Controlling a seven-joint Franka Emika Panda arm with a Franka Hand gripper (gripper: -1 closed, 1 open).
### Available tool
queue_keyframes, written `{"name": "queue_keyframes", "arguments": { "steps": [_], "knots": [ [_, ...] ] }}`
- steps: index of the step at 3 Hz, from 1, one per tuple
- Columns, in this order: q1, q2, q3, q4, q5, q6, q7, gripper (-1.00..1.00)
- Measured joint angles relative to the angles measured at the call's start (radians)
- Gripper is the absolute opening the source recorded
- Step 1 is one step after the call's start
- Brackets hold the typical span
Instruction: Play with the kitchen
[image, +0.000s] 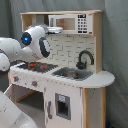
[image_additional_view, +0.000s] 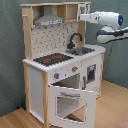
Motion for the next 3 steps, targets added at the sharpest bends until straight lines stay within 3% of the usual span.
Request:
{"name": "queue_keyframes", "arguments": {
  "steps": [1, 3],
  "knots": [
    [0.015, -0.074, -0.021, -0.005, 0.002, 0.001, 0.026, 1.0],
    [0.013, -0.252, -0.019, 0.0, 0.009, 0.001, 0.162, 1.0]
  ]
}}
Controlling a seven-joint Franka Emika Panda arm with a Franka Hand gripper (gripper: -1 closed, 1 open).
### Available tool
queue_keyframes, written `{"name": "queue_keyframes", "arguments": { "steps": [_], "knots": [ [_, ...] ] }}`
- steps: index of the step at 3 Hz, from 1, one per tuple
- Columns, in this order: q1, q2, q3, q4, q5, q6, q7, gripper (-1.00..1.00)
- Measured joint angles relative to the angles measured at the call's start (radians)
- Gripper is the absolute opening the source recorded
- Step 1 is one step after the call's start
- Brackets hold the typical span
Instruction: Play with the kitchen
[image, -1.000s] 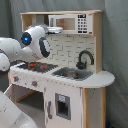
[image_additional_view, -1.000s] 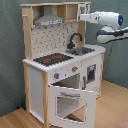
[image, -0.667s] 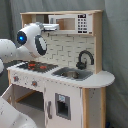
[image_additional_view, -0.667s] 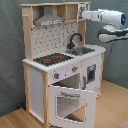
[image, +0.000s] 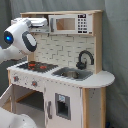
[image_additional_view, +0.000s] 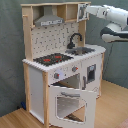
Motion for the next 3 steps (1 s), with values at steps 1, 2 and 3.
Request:
{"name": "queue_keyframes", "arguments": {
  "steps": [1, 2, 3],
  "knots": [
    [-0.042, -0.057, 0.011, 0.023, 0.008, 0.0, 0.071, 1.0],
    [-0.119, -0.083, 0.046, 0.056, 0.024, 0.002, 0.151, 1.0],
    [-0.182, -0.106, 0.083, 0.085, 0.042, 0.001, 0.216, 1.0]
  ]
}}
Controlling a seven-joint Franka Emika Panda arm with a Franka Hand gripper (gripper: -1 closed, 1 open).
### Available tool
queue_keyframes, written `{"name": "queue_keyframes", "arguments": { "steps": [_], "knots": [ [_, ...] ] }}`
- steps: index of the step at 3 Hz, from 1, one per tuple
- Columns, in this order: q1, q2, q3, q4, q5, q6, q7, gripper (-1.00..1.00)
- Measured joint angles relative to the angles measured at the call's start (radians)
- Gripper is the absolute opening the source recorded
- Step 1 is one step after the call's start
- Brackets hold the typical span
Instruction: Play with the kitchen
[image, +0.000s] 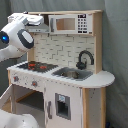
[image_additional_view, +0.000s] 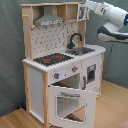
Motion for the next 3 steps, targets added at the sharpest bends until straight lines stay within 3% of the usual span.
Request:
{"name": "queue_keyframes", "arguments": {
  "steps": [2, 3],
  "knots": [
    [-0.143, -0.085, 0.093, 0.076, 0.052, -0.008, 0.17, 1.0],
    [-0.192, -0.127, 0.118, 0.105, 0.082, -0.019, 0.233, 1.0]
  ]
}}
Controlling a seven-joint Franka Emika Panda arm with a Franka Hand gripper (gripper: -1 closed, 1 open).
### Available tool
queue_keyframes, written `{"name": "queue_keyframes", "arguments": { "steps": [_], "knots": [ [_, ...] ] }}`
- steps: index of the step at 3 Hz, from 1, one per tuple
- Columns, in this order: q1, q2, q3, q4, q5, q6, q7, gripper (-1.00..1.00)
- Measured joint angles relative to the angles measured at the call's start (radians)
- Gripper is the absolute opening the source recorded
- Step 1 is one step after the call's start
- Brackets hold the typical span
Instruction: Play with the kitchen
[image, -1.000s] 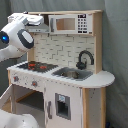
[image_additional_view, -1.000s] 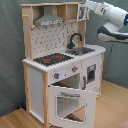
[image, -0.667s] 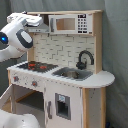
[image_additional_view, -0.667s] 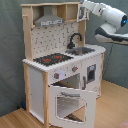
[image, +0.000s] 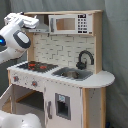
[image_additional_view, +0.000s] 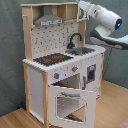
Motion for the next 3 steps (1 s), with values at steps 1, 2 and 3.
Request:
{"name": "queue_keyframes", "arguments": {
  "steps": [1, 2, 3],
  "knots": [
    [-0.047, -0.048, 0.017, 0.029, 0.034, -0.017, 0.066, 1.0],
    [-0.09, -0.099, 0.025, 0.056, 0.074, -0.039, 0.133, 1.0],
    [-0.129, -0.152, 0.025, 0.077, 0.114, -0.067, 0.196, 1.0]
  ]
}}
